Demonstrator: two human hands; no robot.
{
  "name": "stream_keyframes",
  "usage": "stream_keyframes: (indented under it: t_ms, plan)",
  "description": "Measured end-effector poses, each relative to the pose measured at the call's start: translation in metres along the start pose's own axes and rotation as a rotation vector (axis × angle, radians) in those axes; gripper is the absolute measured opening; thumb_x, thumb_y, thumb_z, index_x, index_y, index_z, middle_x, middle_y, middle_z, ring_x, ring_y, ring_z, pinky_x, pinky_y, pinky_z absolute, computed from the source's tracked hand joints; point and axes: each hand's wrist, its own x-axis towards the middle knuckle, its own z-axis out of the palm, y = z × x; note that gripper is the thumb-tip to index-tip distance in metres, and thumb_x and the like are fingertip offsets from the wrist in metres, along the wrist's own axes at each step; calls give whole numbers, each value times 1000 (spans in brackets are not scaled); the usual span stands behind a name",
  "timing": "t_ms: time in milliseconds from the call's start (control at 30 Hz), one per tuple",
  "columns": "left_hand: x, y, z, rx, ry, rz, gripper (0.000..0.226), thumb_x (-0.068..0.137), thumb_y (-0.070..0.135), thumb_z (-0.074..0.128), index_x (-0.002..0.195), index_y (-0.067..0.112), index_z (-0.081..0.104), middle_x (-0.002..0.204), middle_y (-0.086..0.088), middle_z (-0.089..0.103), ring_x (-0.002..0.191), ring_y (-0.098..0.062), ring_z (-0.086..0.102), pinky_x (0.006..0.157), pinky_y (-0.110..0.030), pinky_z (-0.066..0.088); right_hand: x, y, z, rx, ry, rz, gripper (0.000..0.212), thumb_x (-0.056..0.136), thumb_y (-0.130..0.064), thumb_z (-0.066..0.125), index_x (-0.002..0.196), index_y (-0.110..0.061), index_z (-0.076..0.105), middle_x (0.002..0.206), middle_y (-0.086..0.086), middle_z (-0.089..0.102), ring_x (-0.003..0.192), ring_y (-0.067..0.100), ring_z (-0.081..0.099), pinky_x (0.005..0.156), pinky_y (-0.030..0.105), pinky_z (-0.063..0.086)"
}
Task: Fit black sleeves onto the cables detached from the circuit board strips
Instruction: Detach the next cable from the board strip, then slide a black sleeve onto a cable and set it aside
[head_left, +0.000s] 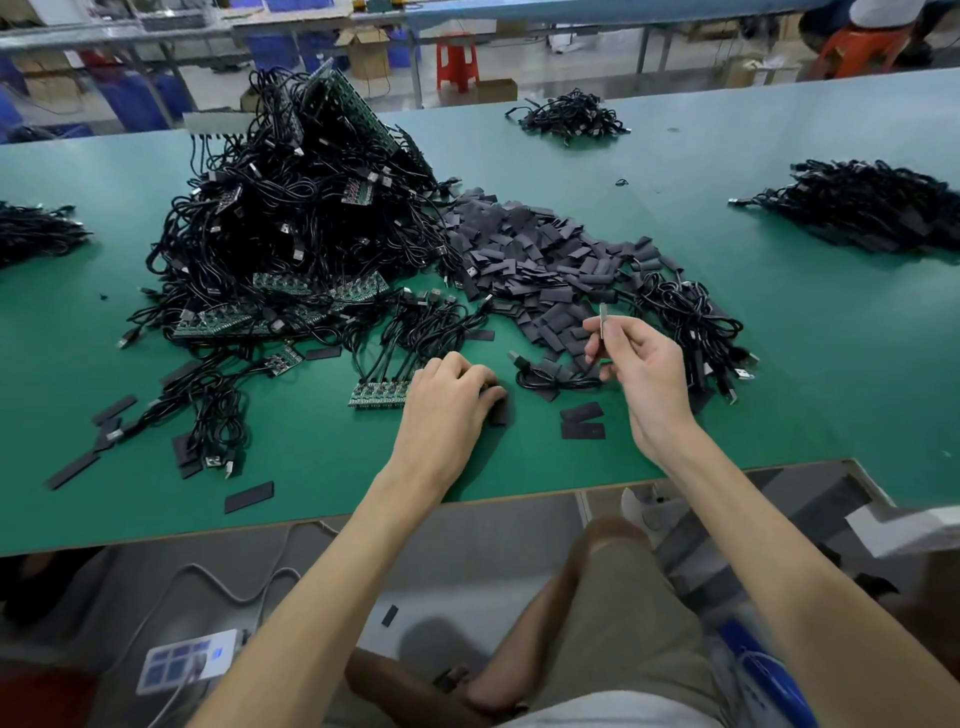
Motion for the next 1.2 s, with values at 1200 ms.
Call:
stream_keyframes:
  t_ms: [1200]
  plan:
    - [4,-7,5,-416,15,100,16,105,7,50,108,8,65,101,-2,54,84,-3,49,78,-11,38,-6,7,7,-494,-550,-208,9,95,-33,72,99,-32,80,70,-9,74,78,4,57,68,16,43]
